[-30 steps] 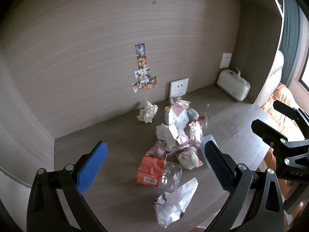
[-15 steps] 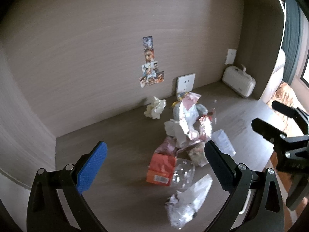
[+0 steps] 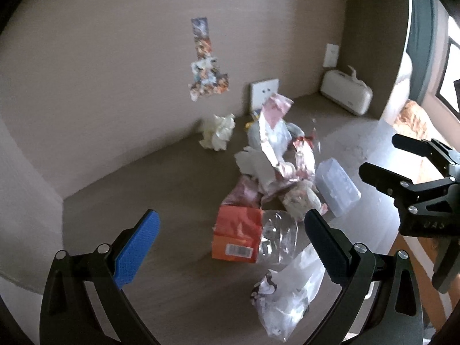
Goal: Collect trash
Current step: 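Grasp the orange-labelled bottle with the left tool while the right tool grasps the clear plastic box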
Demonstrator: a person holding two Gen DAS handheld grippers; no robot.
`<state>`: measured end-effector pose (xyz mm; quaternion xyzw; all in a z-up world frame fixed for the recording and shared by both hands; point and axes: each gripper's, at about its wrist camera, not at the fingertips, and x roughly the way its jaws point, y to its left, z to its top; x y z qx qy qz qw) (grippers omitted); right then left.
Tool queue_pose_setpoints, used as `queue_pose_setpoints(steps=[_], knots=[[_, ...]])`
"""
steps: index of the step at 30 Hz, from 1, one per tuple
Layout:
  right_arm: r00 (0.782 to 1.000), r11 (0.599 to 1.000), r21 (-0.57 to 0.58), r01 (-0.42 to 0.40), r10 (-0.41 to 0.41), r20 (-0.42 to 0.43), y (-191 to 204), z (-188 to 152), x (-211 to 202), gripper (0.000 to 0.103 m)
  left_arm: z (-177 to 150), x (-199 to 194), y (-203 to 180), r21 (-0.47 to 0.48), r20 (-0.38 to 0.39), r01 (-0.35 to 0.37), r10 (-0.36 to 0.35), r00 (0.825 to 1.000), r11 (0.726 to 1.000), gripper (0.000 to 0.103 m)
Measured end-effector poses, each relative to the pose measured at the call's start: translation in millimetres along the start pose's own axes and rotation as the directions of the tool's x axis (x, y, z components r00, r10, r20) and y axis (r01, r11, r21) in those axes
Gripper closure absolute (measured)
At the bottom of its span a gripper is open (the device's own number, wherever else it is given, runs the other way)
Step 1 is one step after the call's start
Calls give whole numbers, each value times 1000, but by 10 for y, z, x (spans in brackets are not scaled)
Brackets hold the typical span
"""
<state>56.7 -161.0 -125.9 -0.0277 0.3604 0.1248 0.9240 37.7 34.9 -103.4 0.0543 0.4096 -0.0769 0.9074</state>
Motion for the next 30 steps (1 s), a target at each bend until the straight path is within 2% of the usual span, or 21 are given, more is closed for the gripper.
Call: queue_pose_setpoints(steps=[9, 13, 18, 23, 25, 28, 30], knots=[[999, 999, 43, 28, -26, -47, -58, -185, 223, 3, -126, 386, 105, 69, -38, 107, -104, 994, 992, 4], [998, 998, 58, 30, -27, -60, -73, -239, 320, 3, -166, 527, 230, 101, -53, 171, -167, 985, 980, 4], [996, 996, 72, 59, -54, -71, -94, -315, 454, 3, -207, 688, 368, 116, -82, 283, -274, 958, 952, 4], [994, 996, 54, 77, -72, -81, -81, -399, 551, 3, -251, 882, 362, 161, -116, 357, -342, 933, 920, 6], [993, 996, 38, 83, -80, -84, -61, -426, 575, 3, -252, 942, 376, 157, -128, 398, -381, 916, 904, 16], [994, 996, 36, 78, -75, -84, -38, -444, 608, 4, -239, 1014, 370, 164, -144, 431, -411, 900, 887, 23], [993, 997, 38, 69, -65, -93, -39, -453, 640, 9, -232, 1044, 365, 167, -153, 454, -432, 889, 875, 23]])
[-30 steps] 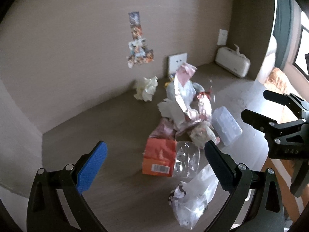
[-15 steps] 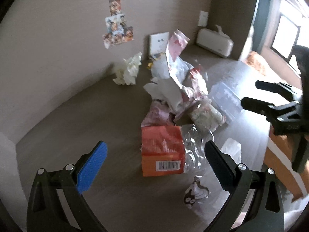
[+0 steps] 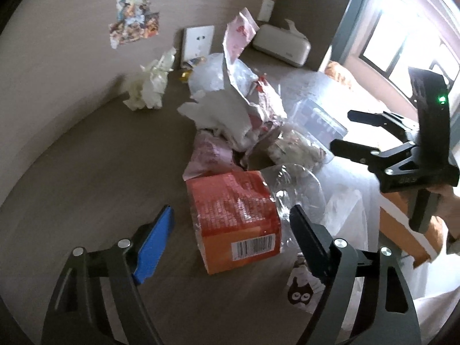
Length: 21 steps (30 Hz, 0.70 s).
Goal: Collect trash
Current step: 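Grasp the orange-labelled bottle with the left tool while the right tool grasps the clear plastic box, then carry the bottle and clear box with both tools over the white bin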
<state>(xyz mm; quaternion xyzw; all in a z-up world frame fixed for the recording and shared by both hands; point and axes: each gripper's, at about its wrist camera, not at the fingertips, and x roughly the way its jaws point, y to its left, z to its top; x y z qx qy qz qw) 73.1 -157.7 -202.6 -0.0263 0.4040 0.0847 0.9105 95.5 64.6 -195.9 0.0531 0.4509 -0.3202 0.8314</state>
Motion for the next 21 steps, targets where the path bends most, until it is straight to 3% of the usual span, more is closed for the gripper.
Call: queue_pose_setpoints(steps=[7, 10, 11, 12, 15, 21], knots=[[999, 998, 45, -33, 34, -13, -72, -20, 128, 29, -9, 101, -39, 23, -34, 89, -89, 995, 996, 38], [999, 998, 55, -44, 45, -23, -100, -24, 164, 49, -13, 101, -63, 23, -39, 118, -117, 992, 993, 47], [998, 997, 60, -49, 51, -25, -113, -24, 171, 62, -11, 101, -75, 23, -42, 132, -131, 990, 991, 49], [998, 997, 62, -52, 54, -32, -124, -23, 180, 69, -13, 94, -84, 24, -42, 140, -139, 989, 990, 54], [998, 998, 41, -51, 52, -36, -112, -27, 176, 71, -12, 50, -146, 12, -27, 174, -174, 984, 985, 62], [998, 998, 31, -61, 62, -26, -83, -36, 185, 71, 3, -49, -277, -11, 24, 196, -196, 980, 981, 102]])
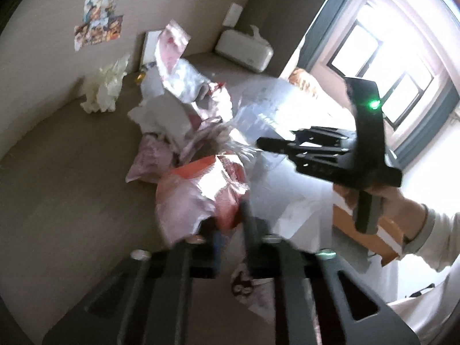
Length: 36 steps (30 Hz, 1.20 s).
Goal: Collect trash
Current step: 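Carry the bottle and clear box with both tools over the white bin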
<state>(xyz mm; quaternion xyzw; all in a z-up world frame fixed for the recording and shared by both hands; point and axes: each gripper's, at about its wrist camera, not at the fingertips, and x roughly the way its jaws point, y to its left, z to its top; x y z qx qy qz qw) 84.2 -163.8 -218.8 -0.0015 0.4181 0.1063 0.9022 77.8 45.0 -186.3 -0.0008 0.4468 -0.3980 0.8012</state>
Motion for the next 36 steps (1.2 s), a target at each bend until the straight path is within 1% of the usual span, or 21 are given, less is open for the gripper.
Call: queue_pose_setpoints(steps=[1, 2, 6, 8, 14, 18, 22, 26, 30, 32, 36], knots=[[1000, 1000, 1, -6, 6, 0, 10, -3, 0, 71, 0, 3, -53, 18, -6, -26, 26, 1000, 1000, 103], [1000, 1000, 0, -8, 8, 3, 18, -7, -7, 71, -29, -18, -96, 28, -3, -35, 36, 999, 999, 103], [1000, 1000, -5, -9, 9, 26, 57, -7, -77, 71, -18, -60, -104, 8, 1, -58, 58, 998, 998, 103], [999, 1000, -4, -9, 9, 43, 75, 15, -149, 71, 27, -120, -123, 12, 16, -76, 76, 997, 997, 103], [995, 1000, 0, -8, 8, 101, 51, 120, -473, 71, 215, -343, -248, 42, 63, -117, 114, 991, 992, 102], [989, 1000, 2, -8, 7, 146, 28, 172, -743, 71, 359, -481, -395, 75, 102, -126, 118, 988, 989, 102], [981, 1000, 7, 16, -17, 192, 7, 232, -1015, 71, 501, -570, -572, 125, 138, -140, 123, 983, 982, 102], [971, 998, 37, 57, -64, 230, -71, 226, -1291, 71, 659, -580, -765, 173, 165, -122, 94, 982, 977, 102], [961, 990, 98, 104, -125, 246, -252, 164, -1520, 71, 818, -439, -1060, 245, 160, -77, 38, 986, 966, 102], [953, 982, 134, 132, -162, 256, -359, 75, -1644, 71, 860, -342, -1222, 278, 152, -60, 18, 988, 959, 102], [941, 962, 196, 188, -234, 247, -636, -197, -1880, 71, 924, -67, -1613, 337, 125, -30, -13, 992, 941, 102]])
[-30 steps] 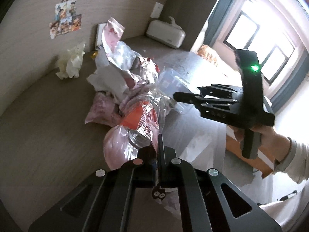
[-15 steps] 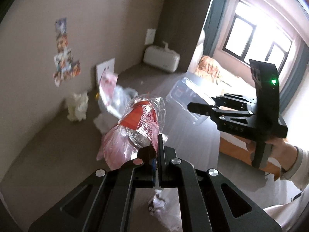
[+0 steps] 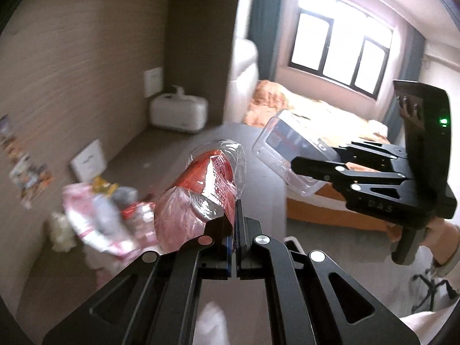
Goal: Collect trash
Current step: 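Carry the bottle and clear box with both tools over the white bin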
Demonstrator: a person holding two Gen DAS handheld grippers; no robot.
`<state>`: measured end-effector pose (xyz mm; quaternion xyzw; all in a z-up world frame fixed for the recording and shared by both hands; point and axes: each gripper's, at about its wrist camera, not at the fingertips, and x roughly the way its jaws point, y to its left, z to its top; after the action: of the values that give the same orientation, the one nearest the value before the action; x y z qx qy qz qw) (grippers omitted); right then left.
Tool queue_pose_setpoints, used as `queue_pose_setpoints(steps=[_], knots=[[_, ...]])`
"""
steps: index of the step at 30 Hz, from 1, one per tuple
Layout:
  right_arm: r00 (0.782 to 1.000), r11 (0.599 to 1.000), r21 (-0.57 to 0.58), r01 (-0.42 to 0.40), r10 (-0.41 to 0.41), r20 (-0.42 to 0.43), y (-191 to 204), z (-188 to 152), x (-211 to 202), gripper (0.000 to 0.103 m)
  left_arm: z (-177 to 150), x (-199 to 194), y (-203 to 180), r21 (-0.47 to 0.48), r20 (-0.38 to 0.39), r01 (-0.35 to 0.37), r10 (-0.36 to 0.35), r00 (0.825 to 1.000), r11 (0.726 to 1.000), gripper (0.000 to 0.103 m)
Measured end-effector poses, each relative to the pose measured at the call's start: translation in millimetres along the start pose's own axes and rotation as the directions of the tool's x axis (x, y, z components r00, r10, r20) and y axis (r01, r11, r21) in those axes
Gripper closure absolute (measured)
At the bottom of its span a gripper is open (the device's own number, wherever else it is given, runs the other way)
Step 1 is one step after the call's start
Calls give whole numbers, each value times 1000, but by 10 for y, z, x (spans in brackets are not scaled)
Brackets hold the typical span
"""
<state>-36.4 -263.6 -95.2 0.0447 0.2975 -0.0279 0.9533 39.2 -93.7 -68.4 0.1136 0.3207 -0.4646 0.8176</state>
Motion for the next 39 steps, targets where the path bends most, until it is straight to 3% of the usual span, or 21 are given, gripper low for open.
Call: queue_pose_setpoints(steps=[6, 12, 20, 26, 32, 39], knots=[[997, 995, 69, 71, -71, -3, -620, -325, -294, 71, 186, 494, -756, 90, -37, 63, -60, 998, 994, 102], [990, 982, 132, 137, -133, -38, -1351, -758, -575, 71, 244, 1096, -1550, 104, -102, 130, -120, 988, 986, 102], [973, 950, 239, 203, -169, -156, -2153, -1530, -516, 71, -38, 2042, -2327, 107, -245, 218, -187, 951, 970, 102], [957, 926, 300, 228, -156, -244, -2487, -2155, -95, 71, -524, 2811, -2527, 80, -340, 233, -193, 920, 969, 102], [945, 917, 331, 223, -121, -302, -2676, -2906, 578, 71, -1191, 3585, -2617, 58, -420, 219, -175, 890, 974, 102], [920, 904, 369, 216, -61, -387, -2917, -3886, 1503, 71, -2013, 4584, -2521, 15, -519, 232, -191, 833, 973, 102]])
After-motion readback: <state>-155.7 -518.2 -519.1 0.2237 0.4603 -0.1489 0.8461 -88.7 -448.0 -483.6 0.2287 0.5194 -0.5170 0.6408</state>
